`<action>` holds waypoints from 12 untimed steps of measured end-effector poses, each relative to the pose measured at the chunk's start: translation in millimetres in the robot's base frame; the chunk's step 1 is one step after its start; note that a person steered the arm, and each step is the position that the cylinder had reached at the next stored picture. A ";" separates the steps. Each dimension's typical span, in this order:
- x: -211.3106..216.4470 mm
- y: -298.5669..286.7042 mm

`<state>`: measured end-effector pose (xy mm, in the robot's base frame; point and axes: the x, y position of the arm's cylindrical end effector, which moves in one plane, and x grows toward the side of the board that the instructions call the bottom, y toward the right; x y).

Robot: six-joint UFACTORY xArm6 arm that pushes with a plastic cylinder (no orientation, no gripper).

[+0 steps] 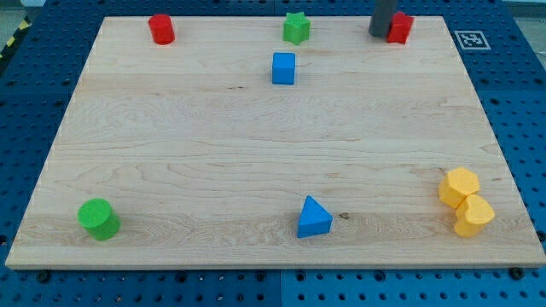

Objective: Push the blue cube above the green circle

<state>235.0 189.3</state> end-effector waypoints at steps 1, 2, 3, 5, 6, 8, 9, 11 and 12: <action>0.0 17.3; 15.1 -20.0; 56.8 -71.7; 84.6 -186.1; 95.4 -238.5; 119.7 -301.4; 140.5 -317.7; 156.6 -258.8; 175.4 -276.1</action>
<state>410.4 -86.8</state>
